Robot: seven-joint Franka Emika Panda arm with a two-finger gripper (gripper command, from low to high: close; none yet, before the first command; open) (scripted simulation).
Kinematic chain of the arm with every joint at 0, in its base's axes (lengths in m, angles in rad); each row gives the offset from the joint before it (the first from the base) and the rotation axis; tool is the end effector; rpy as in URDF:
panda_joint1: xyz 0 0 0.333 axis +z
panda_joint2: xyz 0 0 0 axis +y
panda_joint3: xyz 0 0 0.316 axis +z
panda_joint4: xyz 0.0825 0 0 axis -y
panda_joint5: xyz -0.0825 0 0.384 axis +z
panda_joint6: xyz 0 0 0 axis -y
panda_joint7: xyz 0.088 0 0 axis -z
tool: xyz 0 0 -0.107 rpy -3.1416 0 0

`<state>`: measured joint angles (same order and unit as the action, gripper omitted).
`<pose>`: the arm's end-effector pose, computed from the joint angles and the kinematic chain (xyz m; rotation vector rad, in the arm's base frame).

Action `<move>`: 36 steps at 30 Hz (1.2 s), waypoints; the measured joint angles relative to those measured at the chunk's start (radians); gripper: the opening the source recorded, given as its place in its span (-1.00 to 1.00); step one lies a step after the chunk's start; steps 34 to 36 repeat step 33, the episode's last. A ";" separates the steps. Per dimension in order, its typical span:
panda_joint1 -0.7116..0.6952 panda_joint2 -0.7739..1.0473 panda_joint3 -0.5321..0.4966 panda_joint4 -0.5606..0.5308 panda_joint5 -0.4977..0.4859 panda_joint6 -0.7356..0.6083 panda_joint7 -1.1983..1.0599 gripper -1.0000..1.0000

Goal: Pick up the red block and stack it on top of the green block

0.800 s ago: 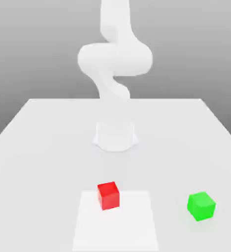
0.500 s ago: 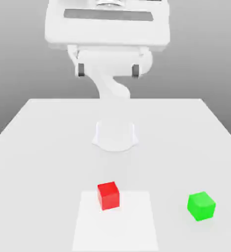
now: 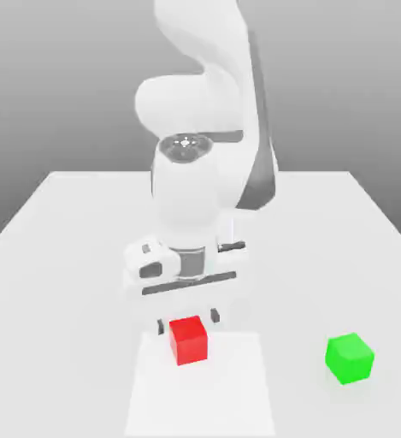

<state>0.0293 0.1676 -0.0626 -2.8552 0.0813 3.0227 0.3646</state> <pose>0.3488 -0.0193 0.1524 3.0517 -0.7432 0.0012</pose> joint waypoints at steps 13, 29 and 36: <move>-0.008 -0.132 -0.011 -0.019 -0.068 -0.112 0.049 -1.00; 0.408 -0.002 0.179 0.258 -0.134 -0.262 0.194 -1.00; 0.412 0.029 0.173 0.260 -0.145 -0.233 0.202 1.00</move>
